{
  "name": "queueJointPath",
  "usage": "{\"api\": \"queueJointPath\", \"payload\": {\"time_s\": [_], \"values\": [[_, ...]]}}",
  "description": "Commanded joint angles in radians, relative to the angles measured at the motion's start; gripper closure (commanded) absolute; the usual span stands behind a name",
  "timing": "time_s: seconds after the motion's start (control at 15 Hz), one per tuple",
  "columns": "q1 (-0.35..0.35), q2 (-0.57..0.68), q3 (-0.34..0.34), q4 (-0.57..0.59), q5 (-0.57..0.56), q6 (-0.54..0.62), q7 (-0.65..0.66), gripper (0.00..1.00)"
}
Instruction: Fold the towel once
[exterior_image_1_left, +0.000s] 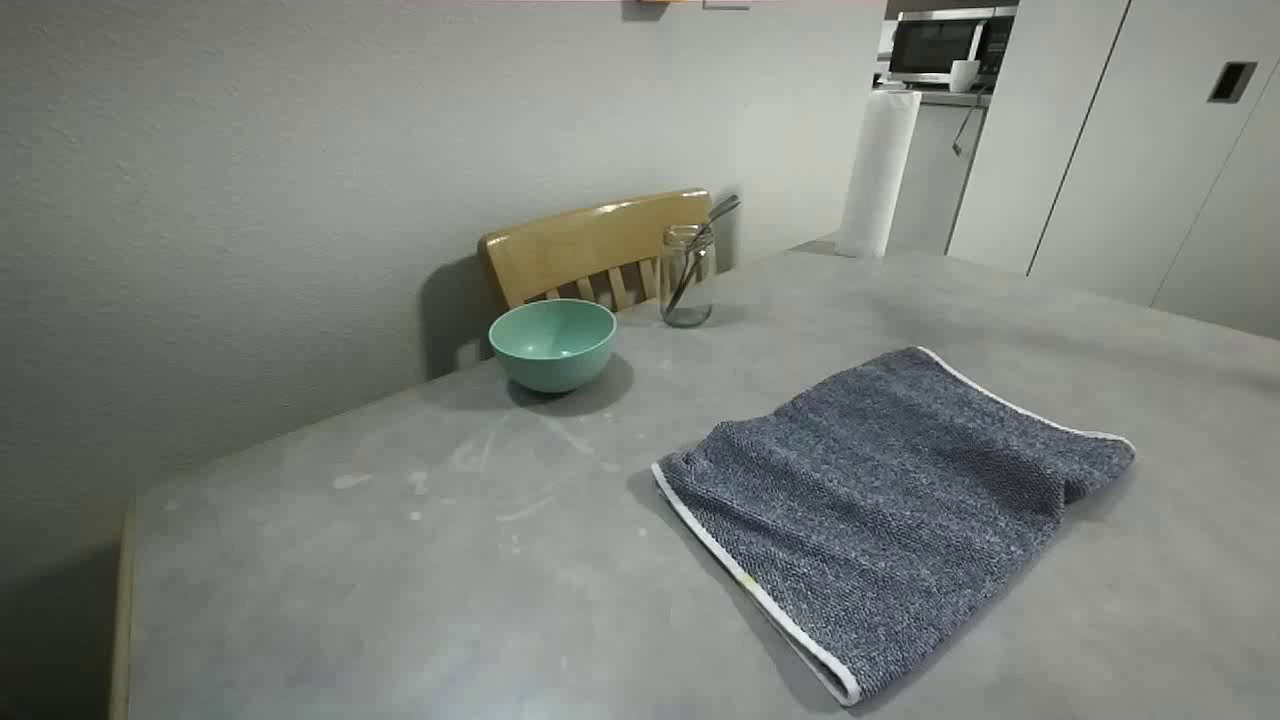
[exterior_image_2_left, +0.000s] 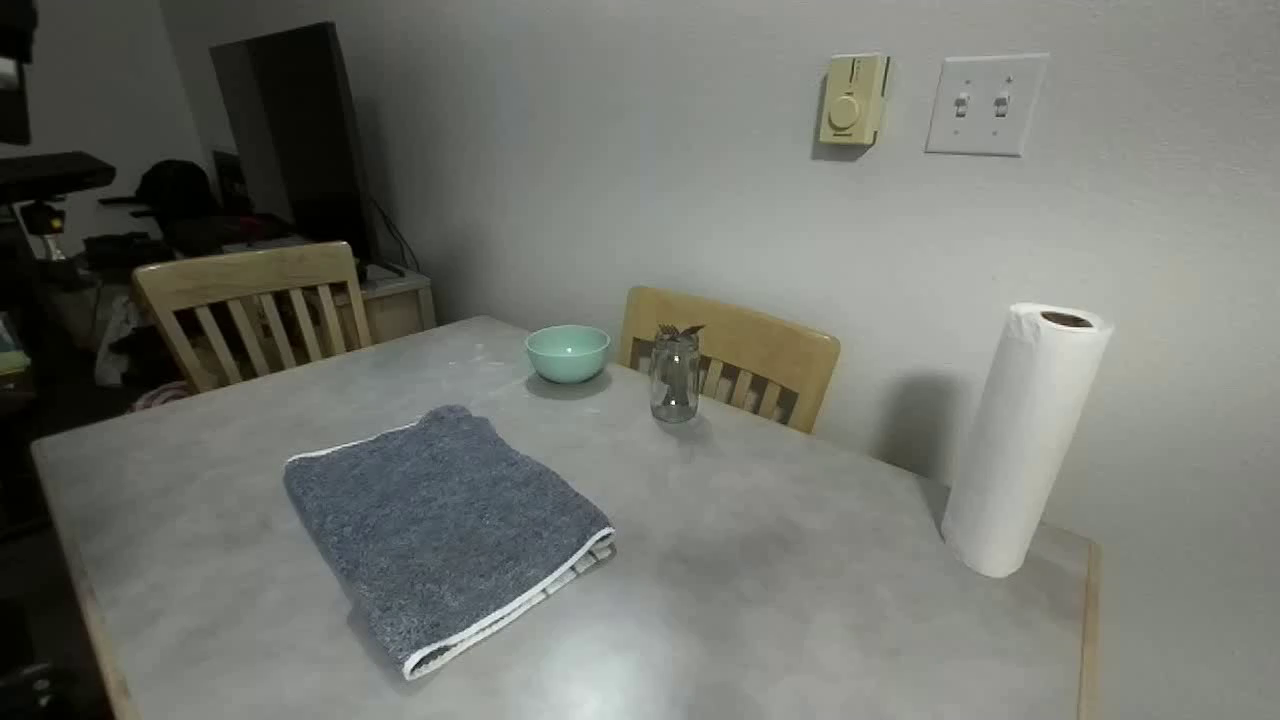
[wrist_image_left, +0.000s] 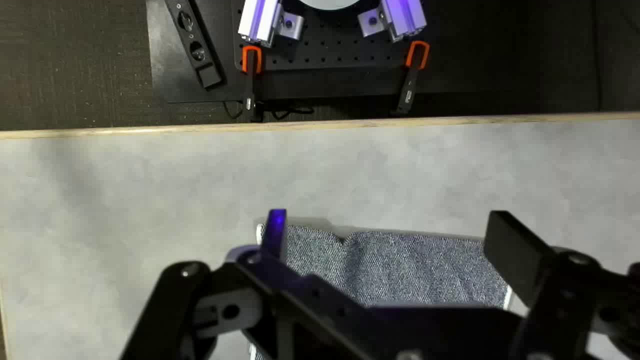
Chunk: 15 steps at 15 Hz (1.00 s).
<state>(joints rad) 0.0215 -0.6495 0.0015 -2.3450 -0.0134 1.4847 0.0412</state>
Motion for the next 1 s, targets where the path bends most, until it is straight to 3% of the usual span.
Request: {"api": "queueJointPath", "payload": {"time_s": [0.0,0.53,0.93], "values": [[-0.008,0.001,0.006,0.002,0.003,-0.002,-0.004,0.00],[-0.006,0.005,0.003,0.004,0.005,0.000,-0.009,0.00],[0.002,0.080,0.007,0.031,0.000,0.002,-0.024,0.00]]}}
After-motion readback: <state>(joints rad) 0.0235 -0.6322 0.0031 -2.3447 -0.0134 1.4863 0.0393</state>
